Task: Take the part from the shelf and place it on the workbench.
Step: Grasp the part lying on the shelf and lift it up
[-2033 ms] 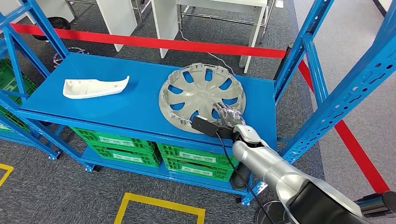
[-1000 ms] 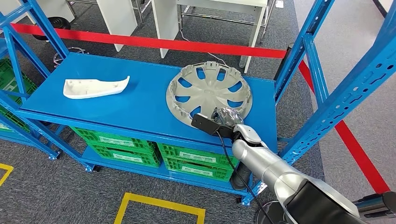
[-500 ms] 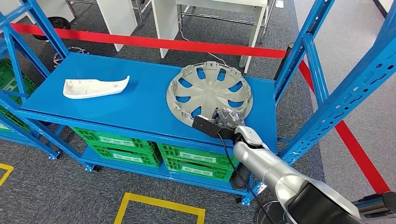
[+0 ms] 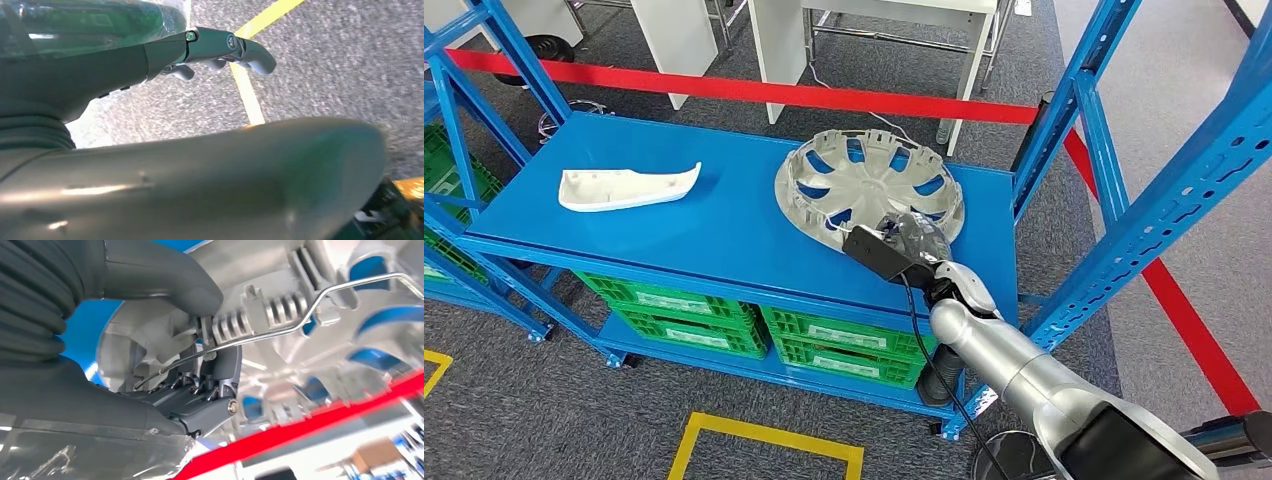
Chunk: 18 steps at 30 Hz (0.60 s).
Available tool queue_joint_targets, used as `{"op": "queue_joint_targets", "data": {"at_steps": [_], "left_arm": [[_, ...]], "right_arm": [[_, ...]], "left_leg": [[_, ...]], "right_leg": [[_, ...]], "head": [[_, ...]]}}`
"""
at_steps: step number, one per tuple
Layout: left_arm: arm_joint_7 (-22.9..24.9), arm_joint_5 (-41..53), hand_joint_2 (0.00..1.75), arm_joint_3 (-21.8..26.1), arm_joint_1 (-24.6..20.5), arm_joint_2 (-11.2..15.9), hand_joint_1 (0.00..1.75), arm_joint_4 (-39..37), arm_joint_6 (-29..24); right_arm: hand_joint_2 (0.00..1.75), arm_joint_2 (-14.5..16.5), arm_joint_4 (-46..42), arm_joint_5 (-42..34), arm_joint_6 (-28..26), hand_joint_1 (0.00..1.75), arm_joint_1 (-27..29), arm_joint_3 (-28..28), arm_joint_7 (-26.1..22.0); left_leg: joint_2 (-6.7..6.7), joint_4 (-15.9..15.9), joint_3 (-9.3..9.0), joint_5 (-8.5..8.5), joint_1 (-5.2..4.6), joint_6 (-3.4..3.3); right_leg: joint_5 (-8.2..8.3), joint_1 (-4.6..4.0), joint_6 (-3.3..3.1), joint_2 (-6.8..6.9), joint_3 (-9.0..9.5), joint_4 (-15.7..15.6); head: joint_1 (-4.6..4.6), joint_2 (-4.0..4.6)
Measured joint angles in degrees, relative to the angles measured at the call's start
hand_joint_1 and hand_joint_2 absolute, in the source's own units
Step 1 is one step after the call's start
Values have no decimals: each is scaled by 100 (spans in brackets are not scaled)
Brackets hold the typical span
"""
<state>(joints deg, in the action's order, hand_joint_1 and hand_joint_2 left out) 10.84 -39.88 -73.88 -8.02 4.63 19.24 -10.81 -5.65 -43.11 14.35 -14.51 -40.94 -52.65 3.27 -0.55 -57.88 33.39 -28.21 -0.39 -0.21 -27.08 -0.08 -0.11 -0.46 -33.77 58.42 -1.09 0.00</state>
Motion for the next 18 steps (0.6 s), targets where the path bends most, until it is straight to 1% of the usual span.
{"op": "queue_joint_targets", "data": {"at_steps": [8,12,18], "left_arm": [[-123,-21,0,26,32,-51,0,-3,4],[-220,-25,0,43,56,-69,0,-4,-36],[-429,-36,0,80,80,-98,0,-9,-192]], "right_arm": [[175,-314,-1154,-303,-121,175,232,216,29],[175,-497,-1965,-911,-137,175,368,347,-81],[175,-825,-3485,-1978,-163,175,416,603,-294]], "left_leg": [[0,0,1,0,0,0],[0,1,4,0,0,0],[0,2,7,-1,0,0]], "right_leg": [[0,0,0,0,-3,0],[0,0,0,-2,-8,0],[-2,0,-1,0,-12,-1]], "head": [[0,0],[0,0],[1,0]]}}
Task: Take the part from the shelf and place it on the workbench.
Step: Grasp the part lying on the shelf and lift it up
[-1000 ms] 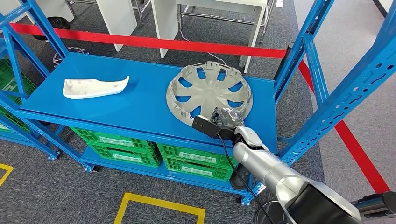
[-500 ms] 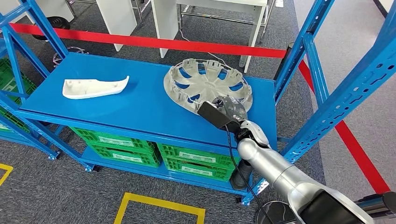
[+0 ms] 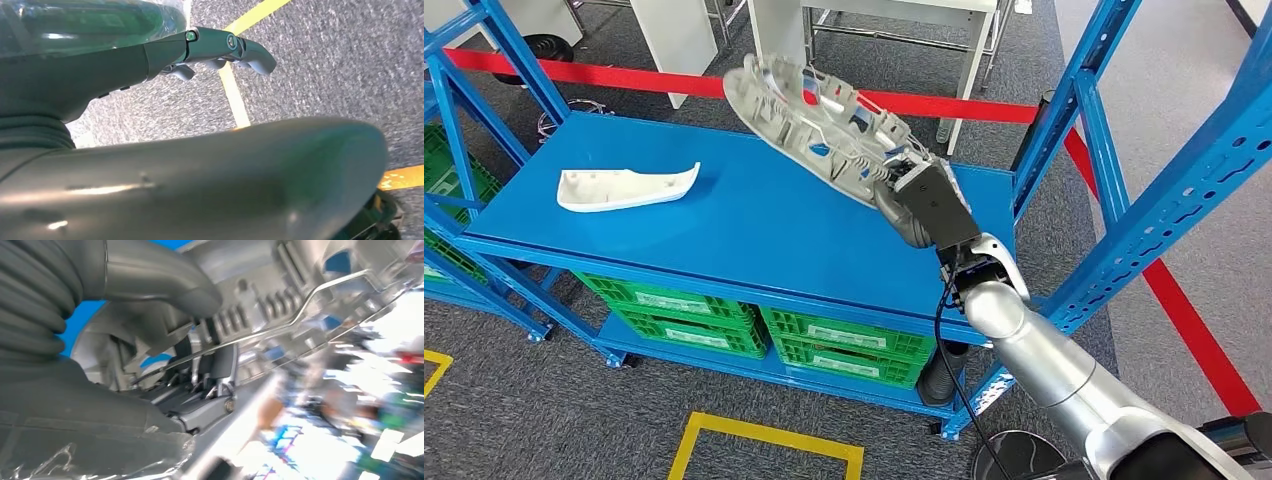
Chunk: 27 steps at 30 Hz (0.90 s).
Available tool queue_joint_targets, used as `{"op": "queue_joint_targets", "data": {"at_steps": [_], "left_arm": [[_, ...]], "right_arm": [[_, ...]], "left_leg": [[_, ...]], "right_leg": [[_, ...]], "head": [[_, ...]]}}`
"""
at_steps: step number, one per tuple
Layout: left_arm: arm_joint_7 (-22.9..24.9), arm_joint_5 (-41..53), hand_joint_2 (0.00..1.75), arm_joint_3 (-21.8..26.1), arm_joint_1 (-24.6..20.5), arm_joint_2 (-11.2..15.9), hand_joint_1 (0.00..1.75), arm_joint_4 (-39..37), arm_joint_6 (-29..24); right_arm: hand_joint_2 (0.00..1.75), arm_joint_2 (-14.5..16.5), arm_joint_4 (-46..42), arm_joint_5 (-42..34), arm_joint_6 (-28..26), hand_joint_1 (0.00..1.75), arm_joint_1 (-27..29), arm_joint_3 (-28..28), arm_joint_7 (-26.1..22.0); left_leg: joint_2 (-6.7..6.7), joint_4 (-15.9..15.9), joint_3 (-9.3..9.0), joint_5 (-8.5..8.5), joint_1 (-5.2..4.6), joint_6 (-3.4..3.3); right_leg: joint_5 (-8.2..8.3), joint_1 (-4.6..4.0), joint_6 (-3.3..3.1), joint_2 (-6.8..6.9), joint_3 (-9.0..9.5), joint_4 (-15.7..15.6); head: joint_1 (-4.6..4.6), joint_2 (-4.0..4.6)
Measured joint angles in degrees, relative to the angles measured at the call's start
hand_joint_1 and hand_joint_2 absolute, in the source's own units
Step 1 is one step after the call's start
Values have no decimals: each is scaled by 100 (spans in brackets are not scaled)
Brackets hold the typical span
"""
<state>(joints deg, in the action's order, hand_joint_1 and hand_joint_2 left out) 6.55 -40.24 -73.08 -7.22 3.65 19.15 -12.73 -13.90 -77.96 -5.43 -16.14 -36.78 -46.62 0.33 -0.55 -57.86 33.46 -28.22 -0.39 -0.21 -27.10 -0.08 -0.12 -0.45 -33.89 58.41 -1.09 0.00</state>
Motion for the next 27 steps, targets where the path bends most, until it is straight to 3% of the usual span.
{"op": "queue_joint_targets", "data": {"at_steps": [4,8,14,20,27], "left_arm": [[-135,5,0,30,8,-14,0,0,-113],[-213,34,175,57,3,-25,0,-1,-147],[-306,73,175,69,-16,-57,0,-2,-197],[-329,131,175,69,-69,-87,0,-2,-141],[-327,179,175,69,-128,-134,0,-2,-60]], "right_arm": [[175,-205,-919,-721,2,175,-5,162,-203],[175,-388,-1773,-1247,67,175,-78,287,-322],[175,-529,-2667,-2570,453,175,-146,406,-668],[175,-538,-3194,-4333,1361,175,-131,451,-1219],[175,-442,-3372,-5215,2262,175,-66,467,-1562]], "left_leg": [[0,1,0,-1,0,1],[0,1,-1,-2,-1,2],[2,2,-2,-2,0,2],[1,4,-1,-2,0,3],[0,5,-3,-2,0,3]], "right_leg": [[-1,0,0,-1,0,0],[-1,0,1,-1,1,-1],[-1,0,0,-4,0,-1],[-5,0,-4,-1,2,-1],[-6,0,-5,0,6,-1]], "head": [[-1,0],[-1,0],[-1,0],[-1,0],[-2,0]]}}
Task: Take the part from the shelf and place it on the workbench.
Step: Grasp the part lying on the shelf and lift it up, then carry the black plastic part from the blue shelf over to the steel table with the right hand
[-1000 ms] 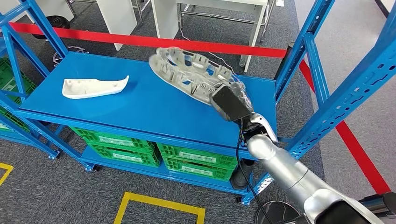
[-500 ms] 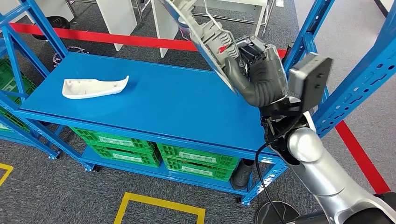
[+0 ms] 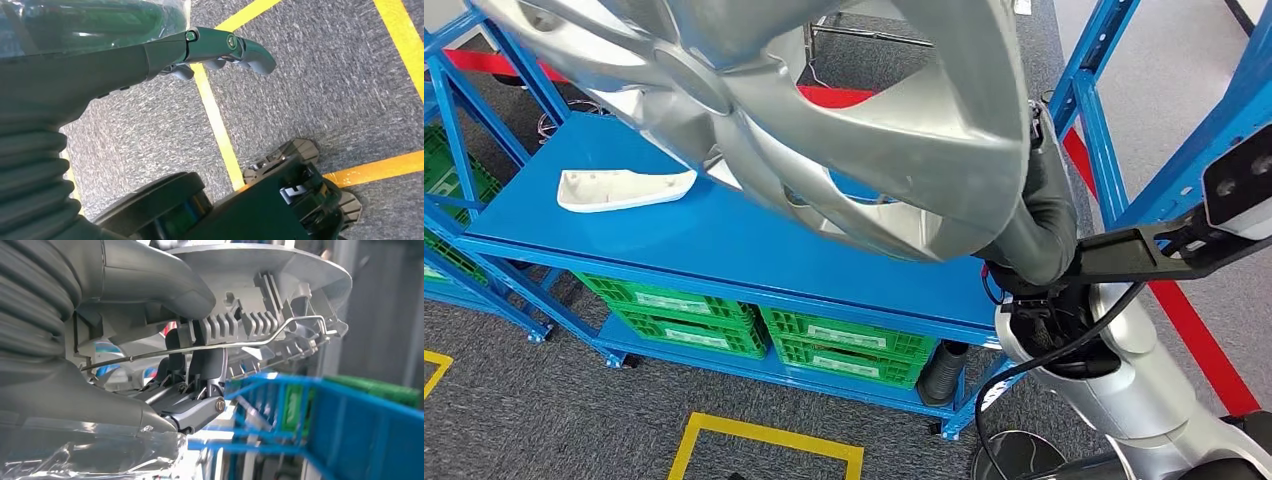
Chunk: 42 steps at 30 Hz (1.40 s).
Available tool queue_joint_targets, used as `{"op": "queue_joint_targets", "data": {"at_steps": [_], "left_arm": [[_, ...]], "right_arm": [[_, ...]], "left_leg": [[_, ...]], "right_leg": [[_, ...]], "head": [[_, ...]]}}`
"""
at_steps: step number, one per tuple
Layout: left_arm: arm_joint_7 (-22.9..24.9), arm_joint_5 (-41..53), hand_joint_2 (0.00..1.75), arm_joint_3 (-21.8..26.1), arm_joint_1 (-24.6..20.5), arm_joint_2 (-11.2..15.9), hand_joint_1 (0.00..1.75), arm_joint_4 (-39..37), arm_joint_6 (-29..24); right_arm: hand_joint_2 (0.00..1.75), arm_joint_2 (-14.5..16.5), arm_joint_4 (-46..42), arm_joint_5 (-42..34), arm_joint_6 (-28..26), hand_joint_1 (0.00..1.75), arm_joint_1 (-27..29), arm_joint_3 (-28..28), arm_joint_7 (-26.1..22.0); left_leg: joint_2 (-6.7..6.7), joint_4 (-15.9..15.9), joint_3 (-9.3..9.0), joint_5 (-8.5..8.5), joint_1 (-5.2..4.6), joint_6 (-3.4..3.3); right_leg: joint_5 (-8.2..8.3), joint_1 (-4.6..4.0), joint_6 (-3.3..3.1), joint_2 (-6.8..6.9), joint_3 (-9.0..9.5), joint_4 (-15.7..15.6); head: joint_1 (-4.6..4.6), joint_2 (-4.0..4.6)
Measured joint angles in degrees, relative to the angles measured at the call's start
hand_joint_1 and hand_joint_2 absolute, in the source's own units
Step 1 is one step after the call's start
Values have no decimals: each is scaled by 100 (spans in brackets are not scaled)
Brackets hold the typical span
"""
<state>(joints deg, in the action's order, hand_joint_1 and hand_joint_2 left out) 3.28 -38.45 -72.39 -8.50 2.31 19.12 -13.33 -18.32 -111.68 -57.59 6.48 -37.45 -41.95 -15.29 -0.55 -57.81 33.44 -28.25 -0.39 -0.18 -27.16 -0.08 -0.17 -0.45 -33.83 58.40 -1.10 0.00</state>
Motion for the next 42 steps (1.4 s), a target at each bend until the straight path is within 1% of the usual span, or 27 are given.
{"op": "queue_joint_targets", "data": {"at_steps": [3,6,15,28,31,35,39,42], "left_arm": [[8,29,175,0,-20,-20,0,0,14],[17,44,175,0,-44,-34,0,0,14],[-4,44,175,1,-55,-45,0,0,-10],[-131,62,175,2,-51,-45,0,0,-91],[-239,51,175,7,-51,-45,0,0,-128],[-443,-140,175,54,-41,-45,0,0,-232],[-758,-535,175,231,14,-55,0,0,-354],[-863,-673,175,363,54,-63,0,0,-381]], "right_arm": [[175,77,-23,-159,283,175,22,20,-95],[175,150,-31,-213,382,175,41,36,-116],[175,260,-31,-206,397,175,189,78,-126],[175,295,-31,-122,362,175,323,180,-127],[175,303,-31,21,232,175,336,205,-129],[175,302,-59,450,-89,175,383,229,-115],[175,278,-142,777,-501,175,437,233,-13],[175,237,-189,899,-745,175,462,233,46]], "left_leg": [[0,0,0,0,0,0],[0,0,-1,0,0,0],[-1,1,0,0,0,0],[-1,1,0,-1,0,0],[-1,1,-1,-1,0,0],[-1,1,-1,-1,0,0],[0,1,-1,-1,0,0],[0,1,0,-2,0,0]], "right_leg": [[0,0,0,1,0,0],[0,0,0,1,0,0],[-1,0,-1,1,0,0],[-1,0,0,1,0,0],[-1,0,-1,1,0,0],[-1,0,-1,1,0,0],[-1,0,0,0,-1,0],[-2,0,0,0,-1,0]], "head": [[0,0],[1,0],[1,0],[1,0],[1,0],[1,0],[1,0],[1,0]]}}
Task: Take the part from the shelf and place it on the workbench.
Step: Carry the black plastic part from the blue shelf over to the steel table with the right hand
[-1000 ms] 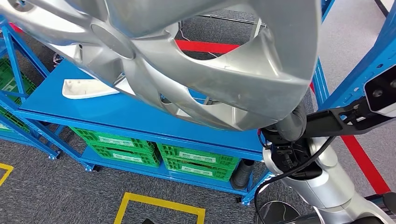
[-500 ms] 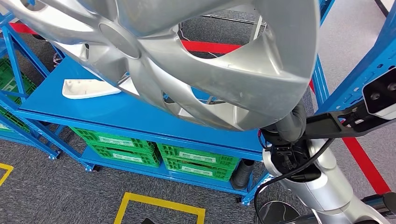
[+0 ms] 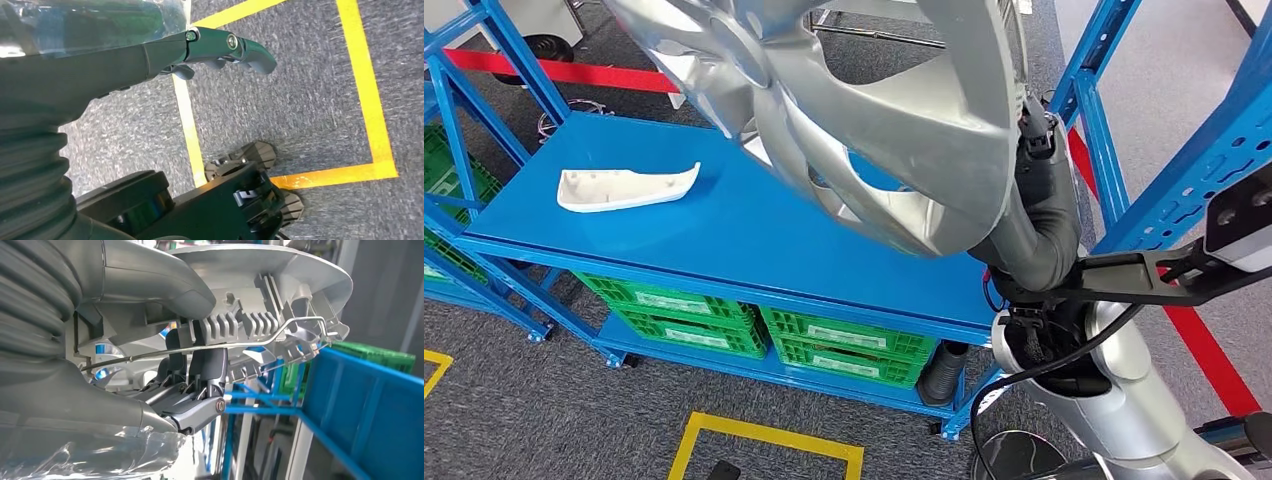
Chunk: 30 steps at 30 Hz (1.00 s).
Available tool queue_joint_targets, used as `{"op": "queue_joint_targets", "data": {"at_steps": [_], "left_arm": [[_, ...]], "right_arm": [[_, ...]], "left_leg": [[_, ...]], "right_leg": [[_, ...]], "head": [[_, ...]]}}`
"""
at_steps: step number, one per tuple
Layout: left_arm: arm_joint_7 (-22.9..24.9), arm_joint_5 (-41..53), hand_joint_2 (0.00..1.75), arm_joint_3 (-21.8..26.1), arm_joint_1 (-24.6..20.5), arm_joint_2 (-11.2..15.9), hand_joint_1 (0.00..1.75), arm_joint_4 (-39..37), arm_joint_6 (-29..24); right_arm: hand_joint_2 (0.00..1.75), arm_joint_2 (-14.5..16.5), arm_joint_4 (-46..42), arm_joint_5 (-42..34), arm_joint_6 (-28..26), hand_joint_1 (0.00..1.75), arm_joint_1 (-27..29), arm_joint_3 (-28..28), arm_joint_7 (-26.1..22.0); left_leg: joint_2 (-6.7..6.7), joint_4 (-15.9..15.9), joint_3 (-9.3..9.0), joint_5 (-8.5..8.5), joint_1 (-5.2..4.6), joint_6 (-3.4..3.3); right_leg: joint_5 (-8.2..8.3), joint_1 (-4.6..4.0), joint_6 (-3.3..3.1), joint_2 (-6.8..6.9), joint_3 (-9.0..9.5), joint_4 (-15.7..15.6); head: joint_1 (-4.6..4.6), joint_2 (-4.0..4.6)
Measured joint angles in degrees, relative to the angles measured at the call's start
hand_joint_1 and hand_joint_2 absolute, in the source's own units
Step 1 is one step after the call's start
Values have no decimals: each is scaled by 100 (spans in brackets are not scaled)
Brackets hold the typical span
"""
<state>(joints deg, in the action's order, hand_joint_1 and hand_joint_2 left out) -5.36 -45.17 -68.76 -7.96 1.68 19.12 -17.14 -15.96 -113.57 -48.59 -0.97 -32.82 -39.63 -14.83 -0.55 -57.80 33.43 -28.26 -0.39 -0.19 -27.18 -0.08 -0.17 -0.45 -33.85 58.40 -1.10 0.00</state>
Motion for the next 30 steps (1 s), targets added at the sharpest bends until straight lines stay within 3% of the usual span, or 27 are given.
{"op": "queue_joint_targets", "data": {"at_steps": [15,26,30], "left_arm": [[-28,-206,175,274,70,-52,0,-56,166],[13,-208,175,346,64,-81,0,-101,228],[45,-186,175,348,60,-103,0,-119,241]], "right_arm": [[175,-140,-35,424,-626,175,-96,-128,241],[175,-226,-35,429,-765,175,-205,-248,268],[175,-248,-39,429,-851,175,-222,-284,305]], "left_leg": [[0,0,0,-1,0,0],[0,0,1,-2,0,-1],[0,46,-27,36,0,-89]], "right_leg": [[0,0,0,0,0,0],[-1,0,0,0,0,0],[26,22,62,-4,21,-51]], "head": [[1,0],[1,0],[5,0]]}}
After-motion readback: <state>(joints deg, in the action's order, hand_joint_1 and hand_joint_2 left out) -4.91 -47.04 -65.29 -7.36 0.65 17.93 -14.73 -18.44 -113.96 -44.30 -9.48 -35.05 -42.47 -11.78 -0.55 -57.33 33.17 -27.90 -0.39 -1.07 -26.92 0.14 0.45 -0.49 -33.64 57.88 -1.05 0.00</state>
